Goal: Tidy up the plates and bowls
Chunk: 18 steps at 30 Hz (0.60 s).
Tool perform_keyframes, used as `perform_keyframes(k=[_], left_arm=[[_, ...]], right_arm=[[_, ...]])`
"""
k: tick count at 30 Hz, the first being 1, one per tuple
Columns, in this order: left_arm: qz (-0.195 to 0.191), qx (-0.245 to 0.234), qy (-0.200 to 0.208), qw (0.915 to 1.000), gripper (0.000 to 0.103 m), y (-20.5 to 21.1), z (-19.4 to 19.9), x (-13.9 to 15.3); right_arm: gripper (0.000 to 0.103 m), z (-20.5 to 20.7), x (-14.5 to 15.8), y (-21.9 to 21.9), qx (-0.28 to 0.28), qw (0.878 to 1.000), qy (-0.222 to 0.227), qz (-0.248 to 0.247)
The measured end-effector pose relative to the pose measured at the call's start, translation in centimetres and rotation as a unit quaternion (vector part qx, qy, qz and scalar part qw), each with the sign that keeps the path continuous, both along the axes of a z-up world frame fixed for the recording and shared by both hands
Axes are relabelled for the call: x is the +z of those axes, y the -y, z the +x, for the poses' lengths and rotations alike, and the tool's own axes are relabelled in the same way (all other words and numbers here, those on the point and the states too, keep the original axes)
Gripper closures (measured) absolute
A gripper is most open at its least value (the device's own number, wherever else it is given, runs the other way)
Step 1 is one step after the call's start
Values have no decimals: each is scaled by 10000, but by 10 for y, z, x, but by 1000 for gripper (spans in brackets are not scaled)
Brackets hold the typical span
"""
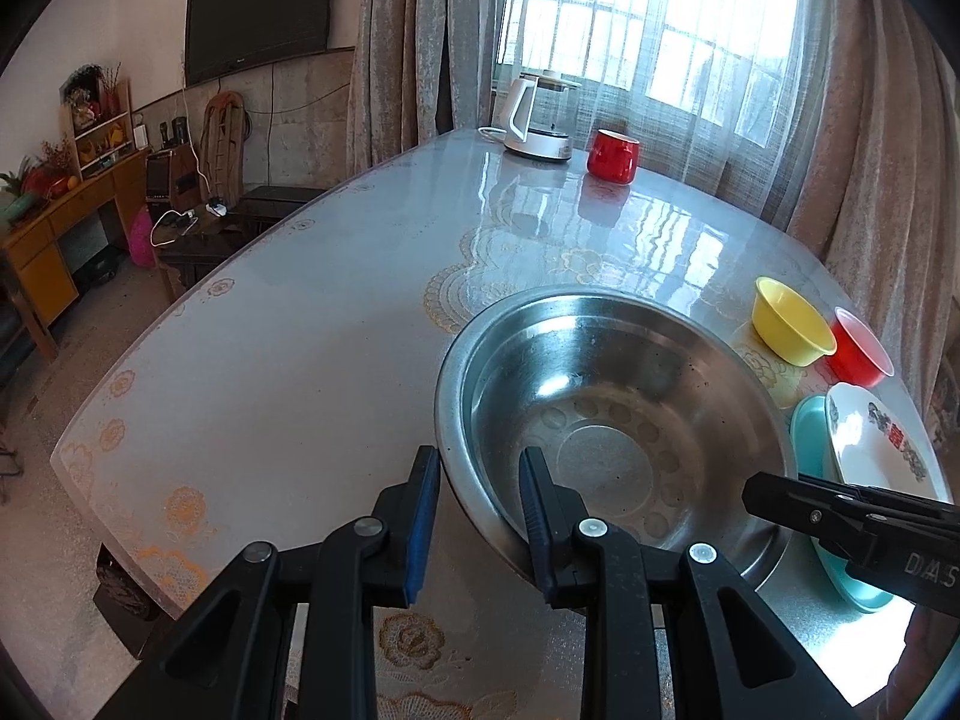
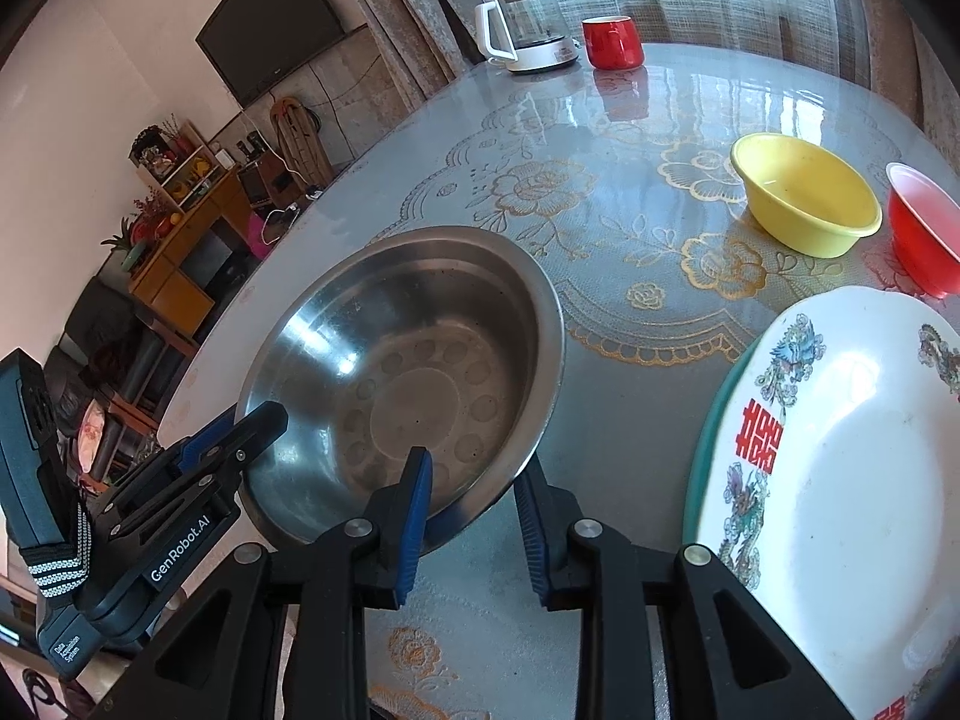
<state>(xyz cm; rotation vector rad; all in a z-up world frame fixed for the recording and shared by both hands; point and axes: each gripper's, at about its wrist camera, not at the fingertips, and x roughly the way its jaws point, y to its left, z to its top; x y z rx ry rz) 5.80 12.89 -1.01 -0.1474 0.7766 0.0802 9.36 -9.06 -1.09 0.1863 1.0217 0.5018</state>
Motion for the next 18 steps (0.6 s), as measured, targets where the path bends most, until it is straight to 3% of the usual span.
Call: perform_keyframes(k=[18], left_arm=[[232,-352,295,9987,74,24,-5,24]], right_arm=[[74,-3,19,52,-582,9970,306,416]])
